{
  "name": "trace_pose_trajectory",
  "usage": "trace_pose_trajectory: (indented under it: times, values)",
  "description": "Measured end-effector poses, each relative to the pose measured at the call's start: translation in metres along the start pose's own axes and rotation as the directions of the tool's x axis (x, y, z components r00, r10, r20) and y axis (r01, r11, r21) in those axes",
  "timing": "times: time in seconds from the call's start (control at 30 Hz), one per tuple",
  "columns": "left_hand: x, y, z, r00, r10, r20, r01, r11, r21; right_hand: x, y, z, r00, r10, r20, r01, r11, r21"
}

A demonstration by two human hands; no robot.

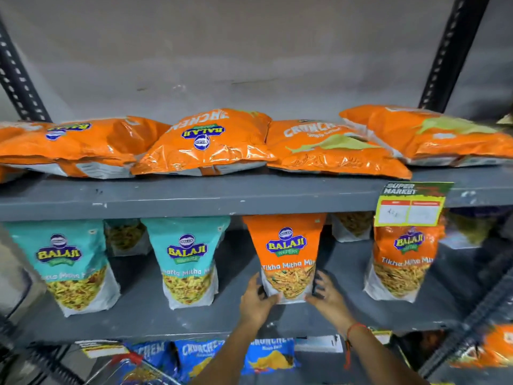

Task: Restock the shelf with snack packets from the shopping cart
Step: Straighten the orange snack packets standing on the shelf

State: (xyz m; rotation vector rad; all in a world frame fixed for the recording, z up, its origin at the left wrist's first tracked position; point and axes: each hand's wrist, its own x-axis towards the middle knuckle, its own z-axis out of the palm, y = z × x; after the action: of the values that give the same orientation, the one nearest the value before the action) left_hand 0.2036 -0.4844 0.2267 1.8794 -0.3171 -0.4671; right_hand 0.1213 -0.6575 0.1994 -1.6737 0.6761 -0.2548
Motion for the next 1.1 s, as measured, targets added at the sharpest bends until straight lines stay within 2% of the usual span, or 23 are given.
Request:
trace_pose_trajectory:
  times: [0.07, 0.33, 0.4, 0.43, 0.5, 0.57, 0.63, 0.7, 0.77, 0.8, 0.83, 0.9, 0.97, 1.03, 1.1]
  values:
    - [0.006, -0.002, 0.004, 0.999, -0.024, -0.042, 0.022, 0.999, -0.029, 0.006, 0.003, 0.004, 0.998, -0.018, 0.065, 0.018, 1.000, 0.000]
    - [0.019, -0.010, 0.007, 0.997, 0.003, -0.083, -0.007, 0.999, -0.047, 0.014, 0.007, 0.006, 0.992, -0.080, 0.094, 0.079, 0.997, 0.008]
    - [0.013, -0.012, 0.009, 0.987, 0.025, -0.158, -0.033, 0.998, -0.048, 0.010, 0.006, 0.004, 0.988, -0.116, 0.104, 0.116, 0.993, 0.007]
    - [0.006, -0.009, 0.014, 0.972, 0.053, -0.229, -0.054, 0.999, -0.001, 0.007, 0.008, 0.001, 0.990, -0.129, 0.065, 0.130, 0.992, -0.007]
    - [-0.011, 0.000, 0.029, 0.927, 0.170, -0.334, -0.115, 0.977, 0.180, -0.003, 0.006, -0.012, 0.976, -0.191, -0.101, 0.186, 0.981, -0.059]
    - [-0.023, 0.011, 0.054, 0.907, 0.339, -0.250, -0.259, 0.917, 0.303, -0.015, -0.001, -0.031, 0.891, -0.327, -0.316, 0.295, 0.944, -0.147]
    - [-0.025, 0.023, 0.086, 0.886, 0.446, -0.126, -0.385, 0.860, 0.335, -0.024, -0.004, -0.057, 0.752, -0.404, -0.521, 0.366, 0.913, -0.180]
    - [-0.017, 0.037, 0.119, 0.882, 0.469, -0.042, -0.436, 0.848, 0.302, -0.029, 0.000, -0.091, 0.616, -0.369, -0.696, 0.416, 0.903, -0.110]
    - [-0.007, 0.049, 0.150, 0.901, 0.431, 0.050, -0.428, 0.865, 0.262, -0.027, 0.013, -0.127, 0.543, -0.264, -0.797, 0.445, 0.896, 0.007]
    - [-0.004, 0.052, 0.164, 0.913, 0.392, 0.109, -0.407, 0.881, 0.242, -0.024, 0.023, -0.145, 0.545, -0.188, -0.817, 0.414, 0.908, 0.067]
    - [0.000, 0.054, 0.176, 0.925, 0.342, 0.167, -0.373, 0.900, 0.224, -0.020, 0.032, -0.162, 0.585, -0.109, -0.804, 0.355, 0.925, 0.133]
    - [0.006, 0.052, 0.196, 0.940, 0.240, 0.244, -0.288, 0.939, 0.188, -0.012, 0.051, -0.188, 0.761, -0.014, -0.648, 0.162, 0.972, 0.169]
    - [0.011, 0.045, 0.213, 0.947, 0.180, 0.265, -0.226, 0.962, 0.154, -0.007, 0.061, -0.201, 0.892, 0.013, -0.452, 0.025, 0.997, 0.079]
    - [0.015, 0.041, 0.224, 0.952, 0.155, 0.263, -0.193, 0.973, 0.125, -0.010, 0.058, -0.204, 0.947, 0.023, -0.320, 0.004, 0.997, 0.082]
    - [0.016, 0.041, 0.231, 0.952, 0.149, 0.268, -0.182, 0.978, 0.102, -0.011, 0.053, -0.204, 0.965, 0.032, -0.261, -0.011, 0.997, 0.082]
